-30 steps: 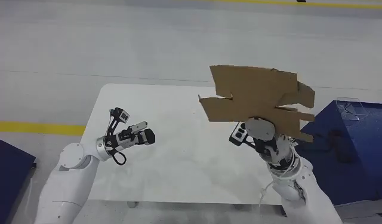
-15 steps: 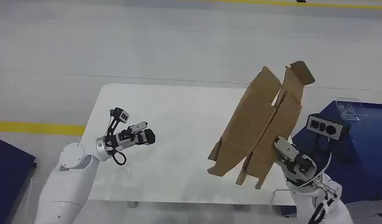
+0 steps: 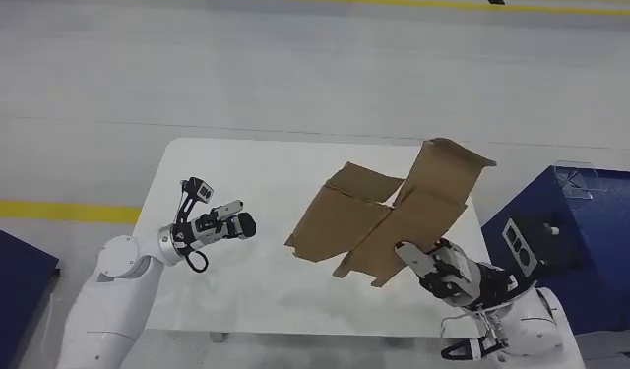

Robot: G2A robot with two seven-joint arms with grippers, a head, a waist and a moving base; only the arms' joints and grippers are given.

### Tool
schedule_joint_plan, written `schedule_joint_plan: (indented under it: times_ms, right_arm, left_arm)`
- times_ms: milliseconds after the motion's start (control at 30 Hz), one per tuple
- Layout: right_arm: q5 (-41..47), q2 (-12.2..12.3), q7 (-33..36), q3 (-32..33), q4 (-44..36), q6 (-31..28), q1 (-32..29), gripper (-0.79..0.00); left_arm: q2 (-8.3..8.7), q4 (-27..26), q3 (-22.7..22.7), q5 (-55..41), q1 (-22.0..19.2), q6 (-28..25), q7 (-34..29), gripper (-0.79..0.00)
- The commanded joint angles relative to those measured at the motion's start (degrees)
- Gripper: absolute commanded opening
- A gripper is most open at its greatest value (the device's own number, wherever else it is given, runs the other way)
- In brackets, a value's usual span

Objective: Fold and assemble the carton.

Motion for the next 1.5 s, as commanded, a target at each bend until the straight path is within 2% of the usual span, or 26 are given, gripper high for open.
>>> schedule_joint_plan:
  times_ms: [0,100,133,200,300,400,467,567,667,733,900,1067,1200,1267,1367,1467]
  right_arm:
    - [-0.04,0.00,-0.03,0.00,0.00,0.00,0.00,-0.785]
    - [-0.04,0.00,-0.03,0.00,0.00,0.00,0.00,-0.785]
    - [-2.19,0.06,0.51,0.75,-0.67,-0.25,0.39,-0.785]
    - [-11.25,-0.18,-2.72,5.37,-2.08,-1.44,1.59,-0.785]
    - [-24.91,-1.54,-17.19,10.26,-5.38,-0.59,1.33,-0.785]
    - [-41.98,-2.91,-32.65,14.62,-9.58,3.06,1.53,-0.785]
    - [-56.50,-3.67,-43.50,16.70,-13.02,7.74,1.16,-0.785]
    - [-79.55,-4.19,-62.34,16.49,-13.34,16.06,0.05,-0.785]
    - [-100.26,-4.20,-78.39,15.45,-13.34,29.41,-2.54,-0.785]
    - [-109.23,-4.14,-85.65,14.45,-13.34,36.89,-4.86,-0.785]
    - [-127.73,-3.80,-93.39,13.95,-13.34,52.34,-8.08,-0.785]
    - [-145.87,-3.64,-92.77,12.99,-13.34,66.60,-10.34,-0.785]
    - [-148.61,-3.56,-90.59,10.30,-13.34,68.25,-11.28,-0.785]
    - [-145.83,-3.52,-89.69,9.05,-13.34,67.31,-11.17,-0.785]
    - [-134.49,-3.45,-88.65,7.99,-13.34,62.45,-10.38,-0.785]
    - [-118.78,-3.28,-87.18,8.70,-13.34,52.85,-9.13,-0.785]
  left_arm:
    - [0.00,0.00,0.00,0.00,0.00,0.00,0.00,0.000]
    - [0.00,0.00,0.00,0.00,0.00,0.00,0.00,0.000]
    - [0.00,0.00,0.00,0.00,0.00,0.00,0.00,0.000]
    - [0.00,0.00,0.00,0.00,0.00,0.00,0.00,0.000]
    - [0.00,0.00,0.00,0.00,0.00,0.00,0.00,0.000]
    - [0.00,0.00,0.00,0.00,0.00,0.00,0.00,0.000]
    - [0.00,0.00,0.00,0.00,0.00,0.00,0.00,0.000]
    - [0.00,0.00,0.00,0.00,0.00,0.00,0.00,0.000]
    - [0.00,0.00,0.00,0.00,0.00,0.00,0.00,0.000]
    - [0.00,0.00,0.00,0.00,0.00,0.00,0.00,0.000]
    - [0.00,0.00,0.00,0.00,0.00,0.00,0.00,0.000]
    - [0.00,0.00,0.00,0.00,0.00,0.00,0.00,0.000]
    - [0.00,0.00,0.00,0.00,0.00,0.00,0.00,0.000]
    - [0.00,0.00,0.00,0.00,0.00,0.00,0.00,0.000]
    - [0.00,0.00,0.00,0.00,0.00,0.00,0.00,0.000]
    - [0.00,0.00,0.00,0.00,0.00,0.00,0.00,0.000]
